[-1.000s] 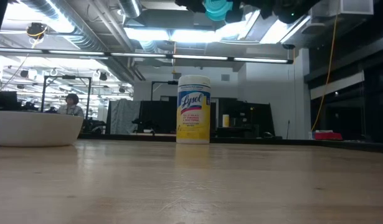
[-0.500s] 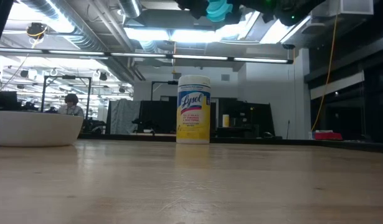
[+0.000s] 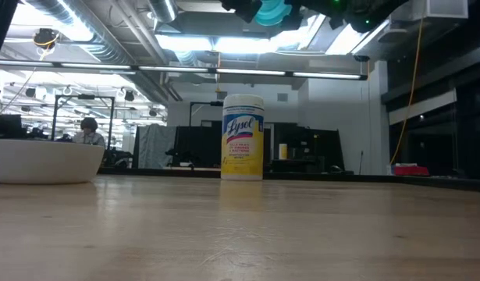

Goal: Nest bowls inside each other
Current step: Stack the light blue bowl on top of the blue bowl

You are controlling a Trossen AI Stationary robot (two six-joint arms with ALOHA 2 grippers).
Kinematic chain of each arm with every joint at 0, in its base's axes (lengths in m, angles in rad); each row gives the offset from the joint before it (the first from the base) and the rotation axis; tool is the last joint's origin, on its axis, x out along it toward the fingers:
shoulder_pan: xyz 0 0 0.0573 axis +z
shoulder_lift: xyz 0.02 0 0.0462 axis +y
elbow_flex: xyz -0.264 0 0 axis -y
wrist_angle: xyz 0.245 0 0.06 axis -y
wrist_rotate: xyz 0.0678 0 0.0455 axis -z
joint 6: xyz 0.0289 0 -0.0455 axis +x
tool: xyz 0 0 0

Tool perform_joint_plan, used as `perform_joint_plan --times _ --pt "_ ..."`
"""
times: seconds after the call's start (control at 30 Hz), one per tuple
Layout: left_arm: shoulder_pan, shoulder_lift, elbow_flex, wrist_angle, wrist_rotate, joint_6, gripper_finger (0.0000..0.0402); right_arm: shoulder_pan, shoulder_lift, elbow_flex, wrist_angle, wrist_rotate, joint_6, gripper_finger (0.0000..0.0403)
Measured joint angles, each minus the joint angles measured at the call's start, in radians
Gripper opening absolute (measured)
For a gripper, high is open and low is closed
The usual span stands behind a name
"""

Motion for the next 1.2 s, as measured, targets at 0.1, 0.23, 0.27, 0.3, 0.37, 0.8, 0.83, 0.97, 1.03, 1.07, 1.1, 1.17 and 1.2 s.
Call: perform_joint_plan --times 0.1,0.23,0.27,0.3,0.37,0.8,0.83,0.97,1.03,1.07,1.1,1.17,1.2 --pt "0.0 0.0 0.0 0.005 -0.016 0.007 0.0021 0.0 0.0 0.001 -0.009 -0.001 -0.002 0.0" --pt "0.0 0.0 0.0 -0.005 -0.029 -0.016 0.0007 0.0 0.0 0.001 -0.012 -0.015 -0.006 0.0007" --pt "0.001 0.0 0.0 -0.002 -0.032 -0.021 0.0006 0.0 0.0 0.0 -0.01 -0.03 -0.005 0.0017" --pt "0.002 0.0 0.0 0.005 -0.034 -0.023 0.0005 0.001 0.0 -0.002 -0.013 -0.058 -0.001 0.003" --pt "0.007 -0.006 0.004 0.016 -0.036 -0.029 0.0003 0.003 0.003 -0.004 -0.038 -0.125 0.023 0.0067" --pt "0.041 -0.006 0.016 -0.012 -0.012 -0.022 0.0002 0.025 0.0 -0.002 -0.316 -0.472 0.113 0.027" --pt "0.044 -0.007 0.016 -0.012 -0.012 -0.024 0.0002 0.03 0.001 -0.002 -0.342 -0.494 0.117 0.0272" --pt "0.05 -0.008 0.016 -0.019 -0.008 -0.032 0.0002 0.058 0.001 -0.002 -0.42 -0.613 0.126 0.0265" --pt "0.058 -0.015 0.016 -0.062 0.022 -0.033 0.0002 0.081 0.001 -0.002 -0.491 -0.696 0.128 0.0255" --pt "0.065 -0.025 0.016 -0.115 0.051 -0.036 0.0002 0.096 0.001 -0.002 -0.529 -0.728 0.125 0.025" --pt "0.073 -0.035 0.016 -0.175 0.079 -0.041 0.0002 0.111 -0.002 -0.002 -0.566 -0.755 0.114 0.0246" --pt "0.097 -0.051 0.016 -0.295 0.105 -0.059 0.0002 0.142 -0.007 -0.003 -0.615 -0.79 0.09 0.0236" --pt "0.111 -0.057 0.016 -0.353 0.115 -0.068 0.0002 0.154 -0.012 -0.003 -0.625 -0.8 0.086 0.0233"
